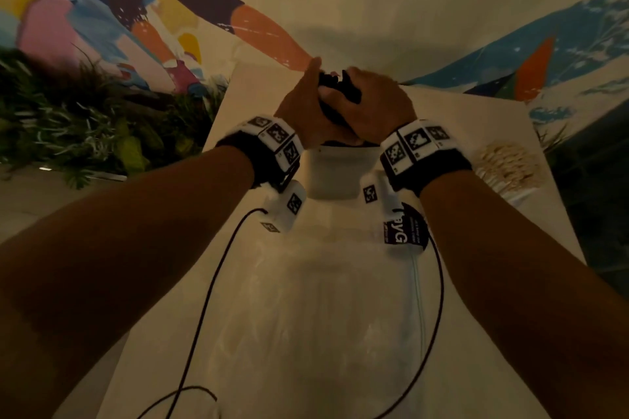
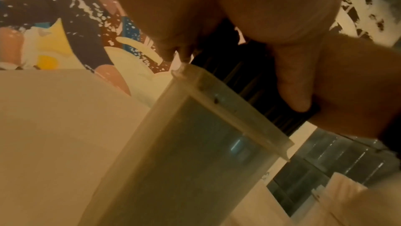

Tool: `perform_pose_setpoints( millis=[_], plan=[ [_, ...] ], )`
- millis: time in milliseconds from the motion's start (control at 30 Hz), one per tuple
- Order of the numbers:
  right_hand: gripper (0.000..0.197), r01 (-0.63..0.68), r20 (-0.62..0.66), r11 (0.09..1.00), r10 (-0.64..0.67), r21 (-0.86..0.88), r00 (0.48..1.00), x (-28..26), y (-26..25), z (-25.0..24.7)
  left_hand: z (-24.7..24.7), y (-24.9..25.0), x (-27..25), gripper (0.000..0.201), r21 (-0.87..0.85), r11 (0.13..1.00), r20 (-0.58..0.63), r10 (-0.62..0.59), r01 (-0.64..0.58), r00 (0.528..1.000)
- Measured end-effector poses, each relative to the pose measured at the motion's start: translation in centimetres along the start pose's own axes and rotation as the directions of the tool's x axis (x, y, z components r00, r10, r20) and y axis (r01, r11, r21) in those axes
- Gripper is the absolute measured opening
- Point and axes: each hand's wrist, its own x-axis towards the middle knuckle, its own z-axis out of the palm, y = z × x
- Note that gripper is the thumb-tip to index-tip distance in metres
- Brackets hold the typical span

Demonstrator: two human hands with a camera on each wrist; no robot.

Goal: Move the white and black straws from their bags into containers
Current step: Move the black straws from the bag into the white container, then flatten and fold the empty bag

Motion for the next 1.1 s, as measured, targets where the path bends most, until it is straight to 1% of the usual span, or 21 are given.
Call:
perform_pose_setpoints(
  millis=[33, 67, 133, 167, 233, 300, 333, 400, 467, 533, 600, 633, 700, 800, 833, 900, 933, 1000, 1033, 1067, 1100],
  plan=[
    [0.05, -0.008, -0.044, 1.0, 0.01, 0.029, 0.999, 0.2, 0.0, 0.2, 0.2, 0.1, 0.2, 0.101, 0.033, 0.999, -0.087, -0.013, 0.015, 0.996],
    [0.046, -0.022, -0.094, 0.998, 0.028, 0.062, 0.995, 0.2, 0.2, 0.2, 0.1, 0.6, 0.2, 0.104, 0.016, 0.999, -0.112, -0.035, 0.037, 0.993],
    [0.042, -0.025, -0.163, 0.995, 0.041, 0.1, 0.986, -0.1, 0.7, 0.2, 0.1, 1.0, 0.4, 0.11, 0.051, 0.999, -0.066, 0.011, -0.008, 0.998],
    [0.045, -0.004, -0.155, 0.996, 0.018, 0.091, 0.988, -0.3, 1.0, 0.2, 0.0, 1.0, 0.4, 0.113, 0.073, 0.997, -0.047, 0.026, -0.022, 0.999],
    [0.061, 0.047, -0.073, 0.998, -0.044, 0.037, 0.996, -0.4, 1.0, 0.3, 0.1, 0.8, 0.2, 0.112, 0.098, 0.994, -0.044, 0.058, -0.054, 0.997],
    [0.07, 0.069, 0.033, 0.997, -0.07, 0.04, 0.997, -0.1, 0.5, 0.2, 0.4, 0.6, -0.1, 0.103, 0.036, 0.998, -0.089, 0.044, -0.041, 0.995],
    [0.071, 0.101, 0.04, 0.993, -0.104, 0.057, 0.994, 0.1, 0.4, 0.2, 0.5, 0.7, -0.1, 0.101, 0.031, 0.999, -0.093, 0.043, -0.04, 0.995],
    [0.066, 0.14, -0.026, 0.988, -0.139, 0.066, 0.99, 0.1, 0.5, -0.1, 0.2, 1.1, 0.2, 0.103, 0.106, 0.992, -0.073, 0.07, -0.062, 0.995],
    [0.058, 0.113, -0.125, 0.993, -0.11, 0.018, 0.986, 0.1, 1.2, 0.2, -0.1, 1.2, 0.4, 0.107, 0.266, 0.958, -0.015, 0.115, -0.106, 0.993],
    [0.062, 0.099, -0.068, 0.995, -0.1, -0.014, 0.993, 0.0, 1.8, 0.6, 0.0, 1.1, 0.5, 0.116, 0.317, 0.94, 0.012, 0.128, -0.125, 0.992],
    [0.077, 0.16, 0.031, 0.987, -0.161, 0.017, 0.987, 0.4, 1.7, 0.9, 0.2, 0.9, 0.5, 0.124, 0.282, 0.955, -0.016, 0.096, -0.088, 0.995],
    [0.076, 0.181, 0.047, 0.982, -0.183, 0.047, 0.982, 0.6, 1.5, 0.9, 0.1, 0.9, 0.4, 0.126, 0.28, 0.958, -0.014, 0.075, -0.068, 0.997],
    [0.067, 0.191, 0.025, 0.979, -0.193, 0.072, 0.981, 0.7, 1.1, 0.9, 0.2, 0.9, 0.7, 0.123, 0.346, 0.935, 0.004, 0.085, -0.081, 0.996],
    [0.064, 0.177, -0.047, 0.984, -0.175, 0.035, 0.983, 0.4, 1.6, 1.5, 0.5, 1.0, 0.8, 0.101, 0.455, 0.876, 0.068, 0.146, -0.161, 0.987],
    [0.064, 0.167, -0.049, 0.985, -0.165, 0.031, 0.985, 0.2, 1.6, 1.5, 0.6, 0.9, 0.9, 0.099, 0.466, 0.87, 0.07, 0.146, -0.162, 0.987],
    [0.065, 0.158, -0.039, 0.986, -0.156, 0.054, 0.987, -0.1, 1.3, 1.2, 0.3, 1.0, 0.7, 0.107, 0.466, 0.875, 0.05, 0.12, -0.13, 0.991],
    [0.065, 0.151, -0.047, 0.987, -0.148, 0.056, 0.988, -0.2, 1.2, 0.9, -0.1, 1.3, 0.4, 0.114, 0.447, 0.891, 0.037, 0.078, -0.086, 0.996],
    [0.068, 0.116, -0.151, 0.993, -0.111, 0.024, 0.982, -0.9, 1.3, 0.3, -1.2, 2.3, -0.8, 0.13, 0.392, 0.92, 0.041, -0.018, 0.001, 0.999],
    [0.067, 0.113, -0.258, 0.993, -0.098, 0.041, 0.961, -1.7, 1.4, -0.1, -1.9, 2.6, -1.6, 0.132, 0.349, 0.937, 0.03, -0.031, 0.018, 0.999],
    [0.062, 0.143, -0.391, 0.985, -0.095, 0.097, 0.916, -2.9, 1.4, -0.5, -2.6, 2.8, -2.7, 0.131, 0.293, 0.956, -0.01, -0.018, 0.02, 1.0],
    [0.054, 0.195, -0.518, 0.967, -0.083, 0.165, 0.851, -4.5, 1.4, -1.0, -3.2, 2.2, -3.7, 0.127, 0.225, 0.974, -0.085, -0.002, 0.021, 0.996]
  ],
)
